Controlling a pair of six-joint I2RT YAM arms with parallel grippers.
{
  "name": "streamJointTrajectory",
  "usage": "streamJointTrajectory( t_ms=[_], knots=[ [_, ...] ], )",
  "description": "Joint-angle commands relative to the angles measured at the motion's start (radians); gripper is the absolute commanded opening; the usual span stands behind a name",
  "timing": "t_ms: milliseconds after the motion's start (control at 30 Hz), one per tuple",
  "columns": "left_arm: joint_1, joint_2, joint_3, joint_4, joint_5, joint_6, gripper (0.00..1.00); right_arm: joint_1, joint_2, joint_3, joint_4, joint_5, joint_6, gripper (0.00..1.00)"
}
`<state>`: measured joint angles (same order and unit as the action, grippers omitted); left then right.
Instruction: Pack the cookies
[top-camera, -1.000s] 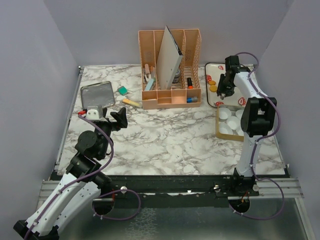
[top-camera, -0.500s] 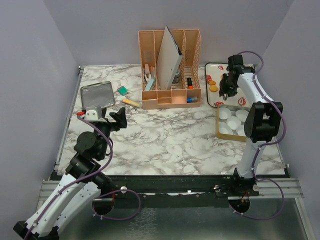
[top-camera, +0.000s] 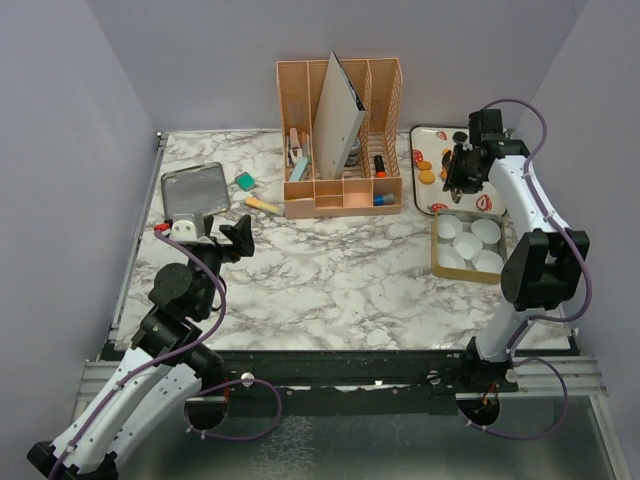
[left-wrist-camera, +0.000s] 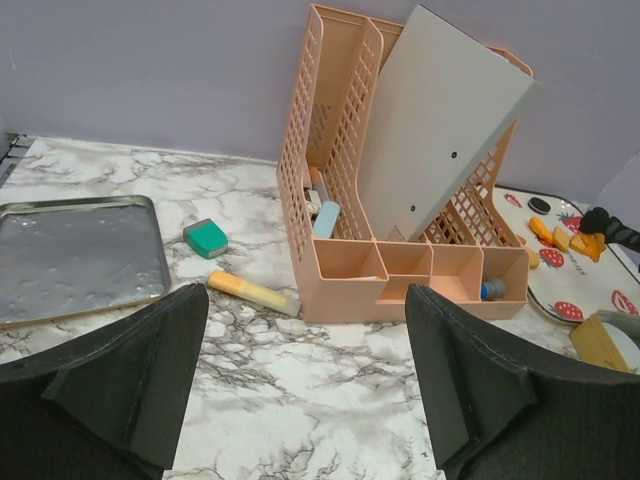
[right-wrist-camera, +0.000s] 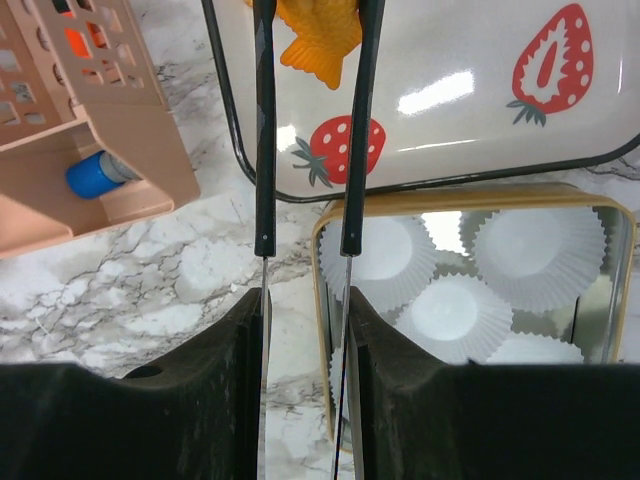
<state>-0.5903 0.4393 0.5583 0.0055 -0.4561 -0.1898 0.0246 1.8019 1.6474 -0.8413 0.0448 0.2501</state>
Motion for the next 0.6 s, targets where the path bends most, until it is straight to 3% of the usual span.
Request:
streamJointTrajectory(
  t_ms=[0, 267, 567],
  knots=[
    [0.001, -0.013, -0.014, 0.021, 0.011, 0.007, 0.86, -0.005, -0.113, -0.025, -0.018, -0.037, 0.017, 0.01],
    [0.001, -0.013, -0.017, 0.024, 0.017, 0.008, 0.86, -0.005, -0.288, -0.106, -0.133, -0.049, 0.029, 0.00],
    [0.001, -0.005, -0.018, 0.022, 0.027, 0.004, 0.86, -0.006, -0.433, -0.226, -0.268, 0.066, 0.056, 0.00]
  ],
)
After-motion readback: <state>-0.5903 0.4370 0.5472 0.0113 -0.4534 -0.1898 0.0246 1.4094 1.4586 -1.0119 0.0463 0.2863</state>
